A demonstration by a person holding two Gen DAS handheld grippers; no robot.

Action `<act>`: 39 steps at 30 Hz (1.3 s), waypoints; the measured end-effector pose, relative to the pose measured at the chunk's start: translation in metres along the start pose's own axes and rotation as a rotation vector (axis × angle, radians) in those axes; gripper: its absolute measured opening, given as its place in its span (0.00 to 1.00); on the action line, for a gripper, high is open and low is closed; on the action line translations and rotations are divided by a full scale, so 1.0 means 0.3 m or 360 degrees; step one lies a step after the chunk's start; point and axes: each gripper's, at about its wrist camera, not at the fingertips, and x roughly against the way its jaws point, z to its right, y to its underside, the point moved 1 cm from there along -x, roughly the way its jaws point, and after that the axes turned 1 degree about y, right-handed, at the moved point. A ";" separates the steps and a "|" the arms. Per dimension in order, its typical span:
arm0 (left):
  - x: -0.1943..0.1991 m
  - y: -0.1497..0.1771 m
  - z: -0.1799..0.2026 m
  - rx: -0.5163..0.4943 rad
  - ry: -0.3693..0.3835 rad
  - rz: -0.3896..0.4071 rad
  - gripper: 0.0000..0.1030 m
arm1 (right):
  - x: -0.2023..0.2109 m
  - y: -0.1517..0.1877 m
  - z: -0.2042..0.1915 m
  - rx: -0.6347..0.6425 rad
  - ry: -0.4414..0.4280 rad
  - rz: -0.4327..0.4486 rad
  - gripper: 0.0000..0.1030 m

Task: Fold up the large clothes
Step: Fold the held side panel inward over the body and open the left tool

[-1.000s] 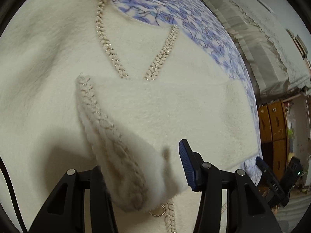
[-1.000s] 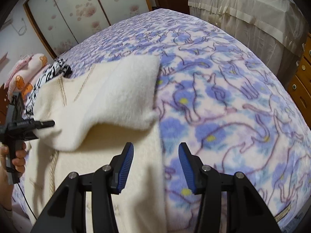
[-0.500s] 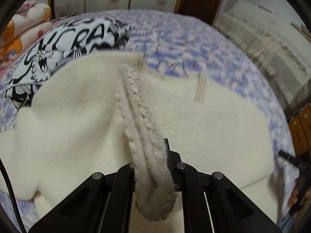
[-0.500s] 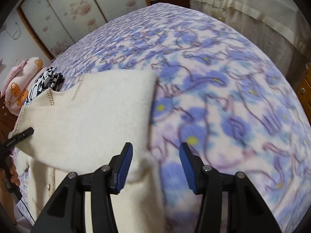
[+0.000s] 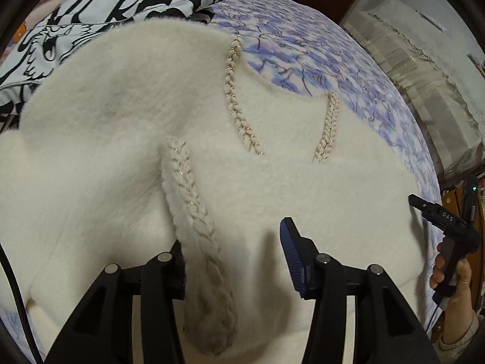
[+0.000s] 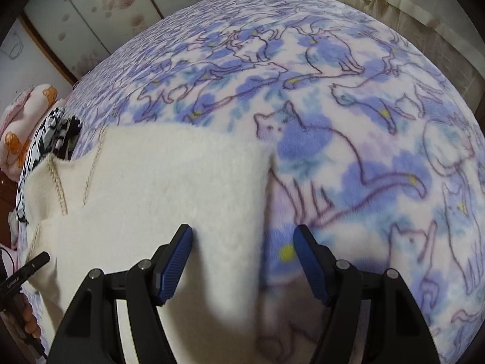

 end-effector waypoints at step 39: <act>-0.012 0.149 0.144 -0.0118 -0.0344 0.0101 0.57 | 0.121 0.339 -0.293 0.0404 0.0143 0.0124 0.29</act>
